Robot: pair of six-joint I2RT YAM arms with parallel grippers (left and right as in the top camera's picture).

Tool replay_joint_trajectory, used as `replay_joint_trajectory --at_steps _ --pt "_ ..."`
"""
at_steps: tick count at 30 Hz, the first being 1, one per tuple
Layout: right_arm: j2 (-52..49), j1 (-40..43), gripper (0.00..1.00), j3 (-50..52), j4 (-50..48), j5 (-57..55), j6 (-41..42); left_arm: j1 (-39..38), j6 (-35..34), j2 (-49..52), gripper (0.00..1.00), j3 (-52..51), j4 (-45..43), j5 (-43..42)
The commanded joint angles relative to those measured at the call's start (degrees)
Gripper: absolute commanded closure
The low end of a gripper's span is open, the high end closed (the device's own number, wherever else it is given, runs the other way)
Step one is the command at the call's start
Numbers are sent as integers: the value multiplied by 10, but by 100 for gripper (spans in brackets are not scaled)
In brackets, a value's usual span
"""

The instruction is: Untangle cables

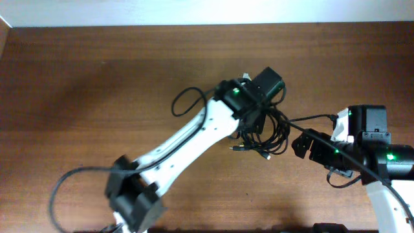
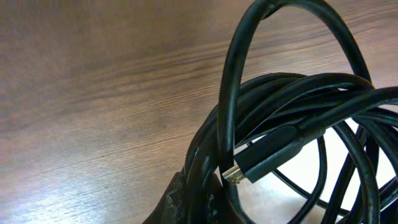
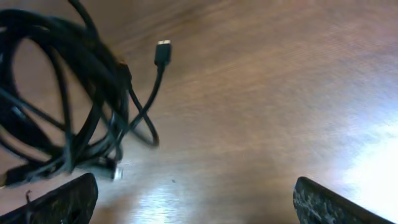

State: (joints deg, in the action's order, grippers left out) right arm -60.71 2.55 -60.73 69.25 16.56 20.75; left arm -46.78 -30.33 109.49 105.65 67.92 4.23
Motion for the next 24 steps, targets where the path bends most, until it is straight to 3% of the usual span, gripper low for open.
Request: replay_joint_trajectory --at_steps 1,6,9,14,20,24 --pt "2 1 1 -4 -13 61 -23 29 58 -75 100 16 1 -16" --pt "7 1 1 -18 -39 138 -47 83 116 -131 100 16 12 -61" --pt "13 1 1 -36 -52 218 -113 132 197 -165 100 16 5 -188" --pt "15 1 1 -71 -55 255 -146 165 370 -176 100 16 15 -420" --pt "15 1 1 -137 -45 283 -146 194 382 -176 100 16 18 -445" --pt "25 1 1 -153 -42 294 -146 223 436 -176 100 16 7 -563"
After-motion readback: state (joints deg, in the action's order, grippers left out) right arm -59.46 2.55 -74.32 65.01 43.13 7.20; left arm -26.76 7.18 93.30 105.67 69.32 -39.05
